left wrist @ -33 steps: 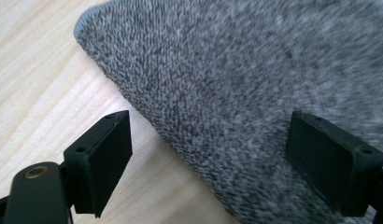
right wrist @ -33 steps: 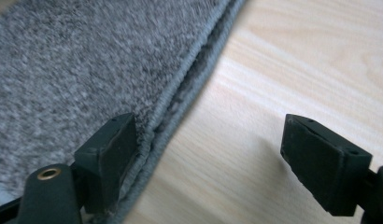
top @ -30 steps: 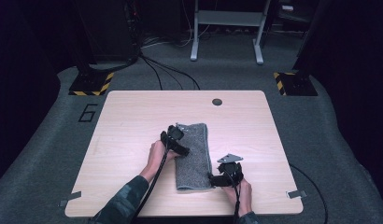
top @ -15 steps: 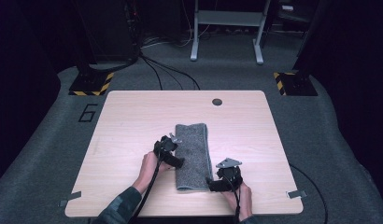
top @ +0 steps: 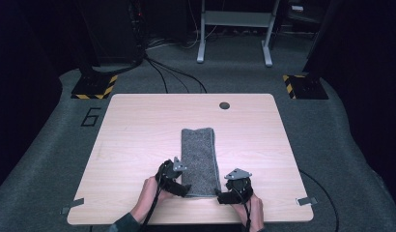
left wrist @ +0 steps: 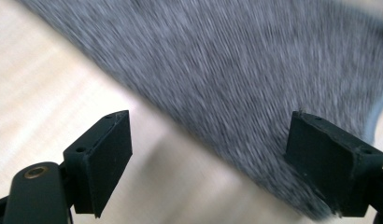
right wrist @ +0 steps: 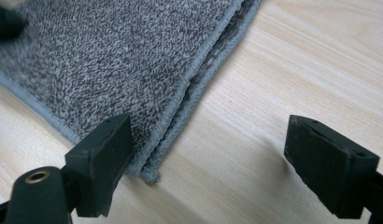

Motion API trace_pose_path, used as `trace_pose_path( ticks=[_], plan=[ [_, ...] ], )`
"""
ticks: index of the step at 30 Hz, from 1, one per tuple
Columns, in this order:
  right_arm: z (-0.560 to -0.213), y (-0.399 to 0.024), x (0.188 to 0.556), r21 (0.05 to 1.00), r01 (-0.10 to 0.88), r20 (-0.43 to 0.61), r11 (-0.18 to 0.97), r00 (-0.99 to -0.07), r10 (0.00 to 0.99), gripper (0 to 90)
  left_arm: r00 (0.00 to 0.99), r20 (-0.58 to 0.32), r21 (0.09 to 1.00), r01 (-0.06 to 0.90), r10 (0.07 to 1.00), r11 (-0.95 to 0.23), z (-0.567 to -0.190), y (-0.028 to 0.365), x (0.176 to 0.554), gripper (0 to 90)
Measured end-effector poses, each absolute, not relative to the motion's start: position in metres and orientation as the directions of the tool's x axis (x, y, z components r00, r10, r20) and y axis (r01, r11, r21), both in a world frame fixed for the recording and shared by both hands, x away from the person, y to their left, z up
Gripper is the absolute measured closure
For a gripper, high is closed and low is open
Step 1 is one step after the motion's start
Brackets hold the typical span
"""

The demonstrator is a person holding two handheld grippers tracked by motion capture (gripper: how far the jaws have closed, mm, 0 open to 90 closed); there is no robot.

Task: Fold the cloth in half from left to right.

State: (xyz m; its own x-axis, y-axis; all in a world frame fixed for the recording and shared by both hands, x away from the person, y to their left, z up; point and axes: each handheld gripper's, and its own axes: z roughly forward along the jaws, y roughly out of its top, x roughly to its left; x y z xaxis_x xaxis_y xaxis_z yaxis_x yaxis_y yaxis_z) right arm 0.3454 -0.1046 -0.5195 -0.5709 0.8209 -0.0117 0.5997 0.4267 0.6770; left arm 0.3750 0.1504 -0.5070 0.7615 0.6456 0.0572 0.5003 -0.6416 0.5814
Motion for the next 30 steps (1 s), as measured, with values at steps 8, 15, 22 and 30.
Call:
trace_pose_path(
  ticks=[8, 15, 22, 30],
  plan=[
    [-0.512, -0.107, 0.345, 0.690, 0.606, 0.039, 0.396, -0.577, 0.816, 14.8, 0.750, -0.002, 0.614, 0.523, 0.662, -0.591, -0.505, 0.165, 0.376, 14.3],
    [-0.495, -0.098, 0.390, 0.715, 0.571, 0.016, 0.403, -0.590, 0.807, 15.1, 0.689, -0.028, 0.654, 0.561, 0.724, -0.508, -0.492, 0.176, 0.412, 13.4],
    [-0.508, -0.077, 0.444, 0.681, 0.613, -0.012, 0.400, -0.537, 0.843, 13.8, 0.653, 0.021, 0.640, 0.573, 0.757, -0.512, -0.501, 0.166, 0.452, 12.6],
    [-0.518, -0.079, 0.445, 0.654, 0.642, -0.005, 0.400, -0.526, 0.851, 13.6, 0.659, 0.044, 0.613, 0.575, 0.751, -0.541, -0.513, 0.159, 0.450, 13.2]
  ],
)
